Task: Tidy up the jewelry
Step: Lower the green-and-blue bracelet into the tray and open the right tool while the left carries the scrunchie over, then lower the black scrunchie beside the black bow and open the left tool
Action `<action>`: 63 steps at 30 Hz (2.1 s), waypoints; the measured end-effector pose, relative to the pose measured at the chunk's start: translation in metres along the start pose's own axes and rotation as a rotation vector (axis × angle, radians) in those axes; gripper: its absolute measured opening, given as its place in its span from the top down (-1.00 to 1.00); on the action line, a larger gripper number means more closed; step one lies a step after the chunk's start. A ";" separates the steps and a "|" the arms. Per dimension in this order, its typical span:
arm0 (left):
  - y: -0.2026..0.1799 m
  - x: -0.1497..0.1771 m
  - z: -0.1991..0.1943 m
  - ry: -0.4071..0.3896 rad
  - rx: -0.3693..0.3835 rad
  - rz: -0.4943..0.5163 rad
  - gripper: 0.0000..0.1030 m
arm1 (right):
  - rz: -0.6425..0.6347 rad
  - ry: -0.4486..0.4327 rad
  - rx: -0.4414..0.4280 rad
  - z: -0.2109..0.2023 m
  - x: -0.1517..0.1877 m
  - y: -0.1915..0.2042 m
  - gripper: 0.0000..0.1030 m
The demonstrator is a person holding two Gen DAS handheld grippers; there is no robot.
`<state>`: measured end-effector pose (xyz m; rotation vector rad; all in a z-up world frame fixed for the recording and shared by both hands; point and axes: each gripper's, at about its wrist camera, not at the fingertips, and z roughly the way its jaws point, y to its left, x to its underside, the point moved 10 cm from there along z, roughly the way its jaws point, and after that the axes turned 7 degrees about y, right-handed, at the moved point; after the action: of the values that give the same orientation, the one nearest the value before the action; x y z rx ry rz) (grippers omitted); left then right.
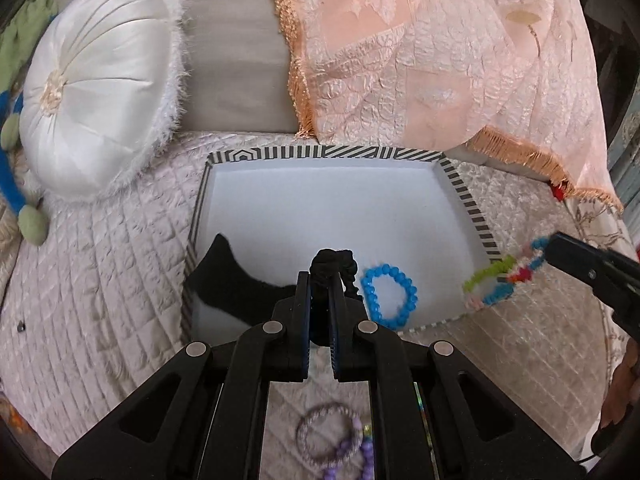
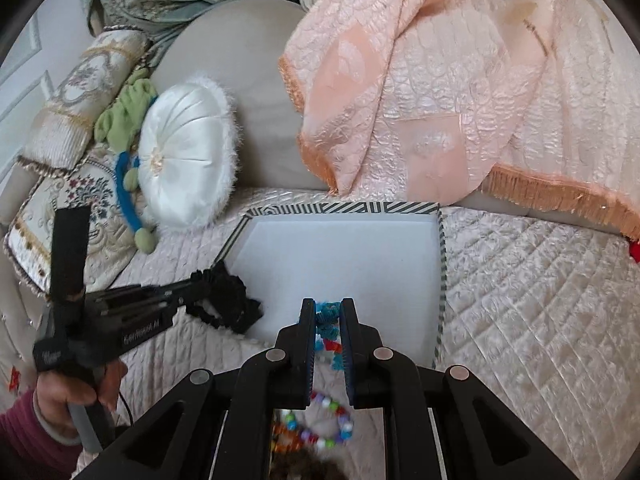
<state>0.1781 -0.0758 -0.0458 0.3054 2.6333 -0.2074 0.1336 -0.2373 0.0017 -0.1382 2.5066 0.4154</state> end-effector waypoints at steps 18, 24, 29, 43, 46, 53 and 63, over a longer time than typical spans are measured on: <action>0.005 0.006 0.054 0.004 -0.130 0.061 0.88 | 0.031 0.149 0.106 0.091 0.027 -0.053 0.79; 0.004 0.007 0.052 -0.021 -0.154 0.077 0.88 | 0.021 0.173 0.154 0.095 0.039 -0.067 0.79; 0.003 0.006 0.052 -0.023 -0.154 0.078 0.88 | 0.008 0.187 0.175 0.098 0.043 -0.068 0.79; 0.009 0.010 0.052 -0.020 -0.147 0.048 0.33 | 0.011 0.203 0.199 0.099 0.045 -0.068 0.68; 0.010 0.010 0.050 -0.022 -0.137 0.031 0.26 | 0.017 0.205 0.201 0.099 0.047 -0.070 0.58; 0.011 0.013 0.040 -0.024 -0.107 0.008 0.18 | 0.017 0.174 0.220 0.085 0.043 -0.066 0.52; 0.012 0.024 0.012 -0.044 -0.083 -0.006 0.18 | -0.039 0.078 0.330 0.040 0.037 -0.053 0.23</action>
<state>0.1660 -0.0625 -0.0692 0.2623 2.5915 -0.1045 0.1350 -0.2746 -0.0644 -0.0739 2.6046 -0.0235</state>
